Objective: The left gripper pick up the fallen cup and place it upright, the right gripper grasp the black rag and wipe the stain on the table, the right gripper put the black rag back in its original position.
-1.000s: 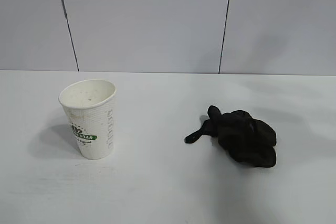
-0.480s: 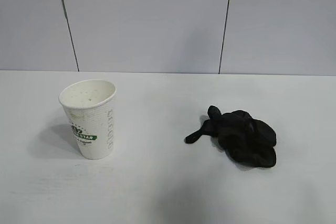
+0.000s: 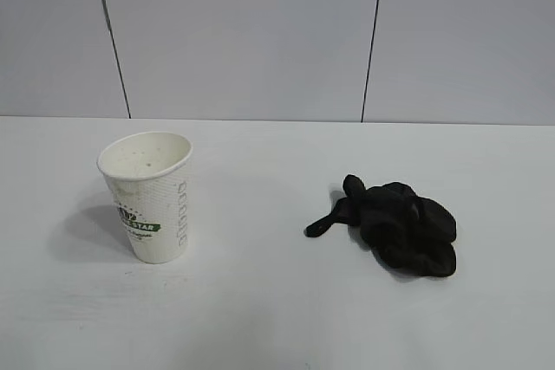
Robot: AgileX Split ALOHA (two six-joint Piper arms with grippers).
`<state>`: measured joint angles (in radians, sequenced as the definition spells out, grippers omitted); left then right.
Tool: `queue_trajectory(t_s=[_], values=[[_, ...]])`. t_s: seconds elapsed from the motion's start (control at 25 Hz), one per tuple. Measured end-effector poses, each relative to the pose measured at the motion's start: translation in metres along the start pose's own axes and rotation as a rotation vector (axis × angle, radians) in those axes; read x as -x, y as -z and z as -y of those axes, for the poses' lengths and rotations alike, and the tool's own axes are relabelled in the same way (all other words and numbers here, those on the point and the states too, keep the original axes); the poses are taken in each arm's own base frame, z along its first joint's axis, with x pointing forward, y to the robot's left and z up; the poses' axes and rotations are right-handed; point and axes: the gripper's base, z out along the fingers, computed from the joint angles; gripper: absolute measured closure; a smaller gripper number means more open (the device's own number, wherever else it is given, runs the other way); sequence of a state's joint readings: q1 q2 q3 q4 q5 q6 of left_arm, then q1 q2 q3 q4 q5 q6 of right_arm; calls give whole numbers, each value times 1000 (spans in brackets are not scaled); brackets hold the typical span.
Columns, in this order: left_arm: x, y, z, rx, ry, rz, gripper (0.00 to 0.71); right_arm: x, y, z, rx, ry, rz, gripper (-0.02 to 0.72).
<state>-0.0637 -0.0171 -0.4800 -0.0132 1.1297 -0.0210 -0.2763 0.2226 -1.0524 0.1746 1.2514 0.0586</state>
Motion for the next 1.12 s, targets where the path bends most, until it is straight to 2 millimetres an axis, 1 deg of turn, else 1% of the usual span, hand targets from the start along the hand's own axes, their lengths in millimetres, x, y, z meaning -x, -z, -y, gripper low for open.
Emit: queue_trajectory(t_s=[0.24, 0.32, 0.36, 0.48, 0.52, 0.72, 0.88, 1.12], values=[[0, 0, 0, 0, 0, 1, 16, -63, -49, 24, -26, 27, -243, 73], [0, 0, 0, 0, 0, 1, 16, -81, -63, 31, -37, 48, -307, 73], [0, 0, 0, 0, 0, 1, 16, -89, -71, 33, -39, 57, -336, 73], [0, 0, 0, 0, 0, 1, 16, -105, -87, 39, -28, 89, -376, 73], [0, 0, 0, 0, 0, 1, 16, -107, -90, 40, -25, 98, -378, 73], [0, 0, 0, 0, 0, 1, 16, -101, -94, 41, 1, 161, -299, 73], [0, 0, 0, 0, 0, 1, 16, -108, -99, 43, 3, 169, -321, 73], [0, 0, 0, 0, 0, 1, 16, -110, -93, 44, 8, 169, -268, 73]])
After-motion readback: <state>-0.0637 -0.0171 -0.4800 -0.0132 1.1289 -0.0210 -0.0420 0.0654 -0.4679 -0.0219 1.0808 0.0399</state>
